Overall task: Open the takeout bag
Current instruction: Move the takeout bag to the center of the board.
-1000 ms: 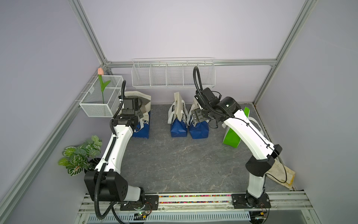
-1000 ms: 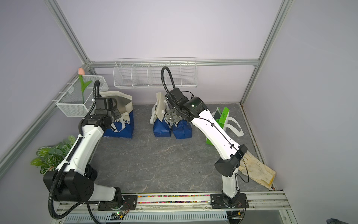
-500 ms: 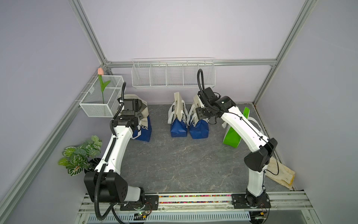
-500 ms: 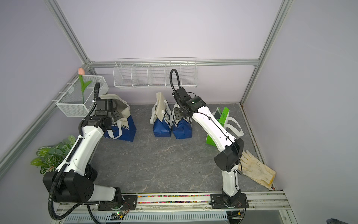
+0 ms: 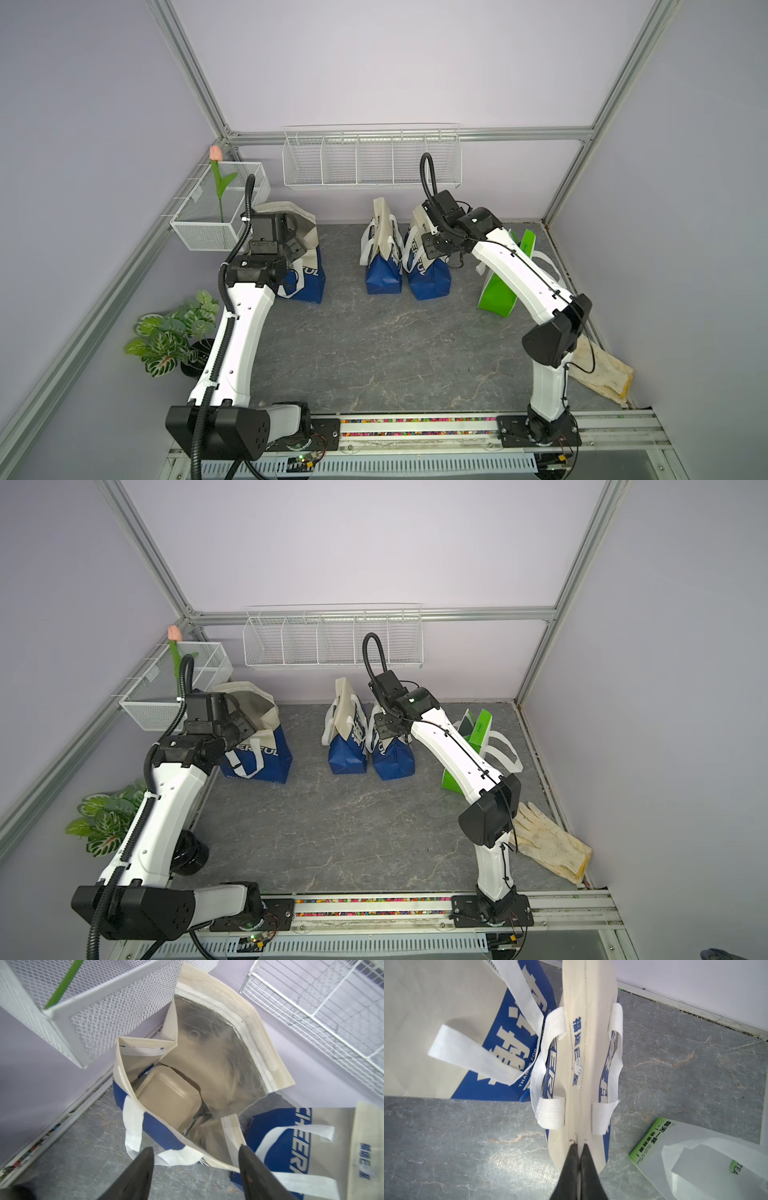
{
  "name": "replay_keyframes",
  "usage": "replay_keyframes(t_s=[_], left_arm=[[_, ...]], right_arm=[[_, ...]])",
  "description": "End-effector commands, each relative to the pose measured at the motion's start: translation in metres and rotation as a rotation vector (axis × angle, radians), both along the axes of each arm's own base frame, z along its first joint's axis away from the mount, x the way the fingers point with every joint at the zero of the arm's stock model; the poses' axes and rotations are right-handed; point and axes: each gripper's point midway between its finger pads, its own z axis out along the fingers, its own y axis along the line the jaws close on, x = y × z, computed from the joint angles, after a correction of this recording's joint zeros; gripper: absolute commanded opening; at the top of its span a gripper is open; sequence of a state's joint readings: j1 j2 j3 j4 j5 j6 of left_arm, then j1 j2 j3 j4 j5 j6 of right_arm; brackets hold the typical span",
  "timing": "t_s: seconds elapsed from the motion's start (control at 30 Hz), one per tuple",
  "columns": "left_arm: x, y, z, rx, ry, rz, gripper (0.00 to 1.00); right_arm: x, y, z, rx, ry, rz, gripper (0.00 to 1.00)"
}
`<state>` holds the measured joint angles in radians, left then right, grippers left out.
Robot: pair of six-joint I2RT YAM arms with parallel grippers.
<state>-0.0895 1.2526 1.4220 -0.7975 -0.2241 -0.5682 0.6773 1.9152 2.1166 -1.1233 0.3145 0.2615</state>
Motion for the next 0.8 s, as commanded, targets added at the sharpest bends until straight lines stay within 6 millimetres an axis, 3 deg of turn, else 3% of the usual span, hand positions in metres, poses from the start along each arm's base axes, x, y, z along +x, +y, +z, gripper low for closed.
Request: replay_keyframes(t_s=[0.0,0.17,0.3,0.4,0.5,0.57,0.63,0.7,0.77], left_arm=[[-0.017,-0.027,0.008,-0.103,-0.005,-0.088,0.67],[-0.05,-0.076,0.04,-0.119,-0.057,-0.283,0.67],[-0.08,-0.142,0.055,-0.255,-0.109,-0.54,0.67],[-0.109,-0.208,0.047,-0.314,-0.097,-0.737,0.67],[-0.13,-0.255,0.019,-0.377,-0.035,-0.831,0.67],[-0.134,-0.271,0.001,-0.457,0.002,-0.844,0.65],[-0.134,-0.271,-0.014,-0.499,0.031,-0.807,0.61],[-0.133,-0.269,-0.018,-0.512,0.025,-0.784,0.61],[-0.133,-0.269,-0.017,-0.535,0.015,-0.779,0.58]], right_arm=[[-0.029,-0.008,0.035,0.036,-0.059,0.009,0.07],[-0.068,-0.006,0.033,0.087,-0.014,0.061,0.07],[-0.103,0.005,0.029,0.165,0.036,0.137,0.07],[-0.124,0.001,0.024,0.177,0.05,0.151,0.07],[-0.141,-0.01,0.011,0.178,0.07,0.145,0.07],[-0.151,-0.019,0.002,0.178,0.085,0.135,0.07],[-0.162,-0.025,-0.005,0.19,0.103,0.14,0.12],[-0.171,-0.028,-0.008,0.203,0.116,0.146,0.24],[-0.176,-0.03,-0.005,0.212,0.114,0.153,0.44]])
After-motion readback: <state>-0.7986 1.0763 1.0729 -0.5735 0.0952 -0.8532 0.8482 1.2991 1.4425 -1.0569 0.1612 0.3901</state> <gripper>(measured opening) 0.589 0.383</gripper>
